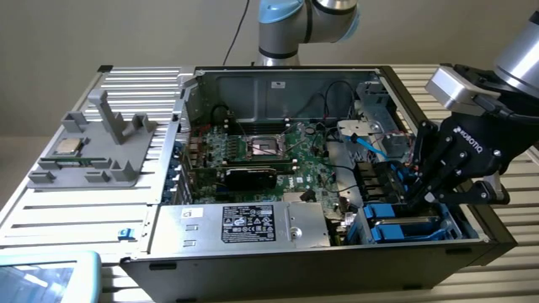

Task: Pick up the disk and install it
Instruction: 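Insert the first disk wire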

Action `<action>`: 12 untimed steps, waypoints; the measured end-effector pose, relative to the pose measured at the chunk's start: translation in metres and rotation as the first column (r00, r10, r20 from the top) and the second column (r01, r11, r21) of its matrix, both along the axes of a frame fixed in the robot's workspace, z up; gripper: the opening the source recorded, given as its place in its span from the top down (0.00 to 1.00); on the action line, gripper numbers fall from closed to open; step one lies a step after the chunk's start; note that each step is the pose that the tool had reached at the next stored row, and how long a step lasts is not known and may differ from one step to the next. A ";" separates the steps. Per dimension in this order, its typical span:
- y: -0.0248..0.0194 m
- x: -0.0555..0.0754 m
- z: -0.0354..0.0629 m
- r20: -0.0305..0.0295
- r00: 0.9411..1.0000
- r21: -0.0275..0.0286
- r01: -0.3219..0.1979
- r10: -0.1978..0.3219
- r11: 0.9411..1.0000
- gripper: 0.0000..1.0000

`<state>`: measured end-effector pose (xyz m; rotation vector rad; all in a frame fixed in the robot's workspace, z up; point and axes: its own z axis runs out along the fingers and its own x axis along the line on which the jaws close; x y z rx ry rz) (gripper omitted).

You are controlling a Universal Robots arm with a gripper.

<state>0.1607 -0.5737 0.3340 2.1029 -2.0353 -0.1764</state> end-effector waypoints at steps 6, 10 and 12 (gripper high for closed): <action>0.0006 -0.002 0.0000 0.002 1.000 -0.016 0.000 0.000 1.000 0.83; 0.0007 -0.002 -0.0001 0.004 1.000 -0.016 0.000 0.000 1.000 0.83; 0.0009 -0.002 -0.0003 0.006 1.000 -0.016 0.000 0.000 1.000 0.83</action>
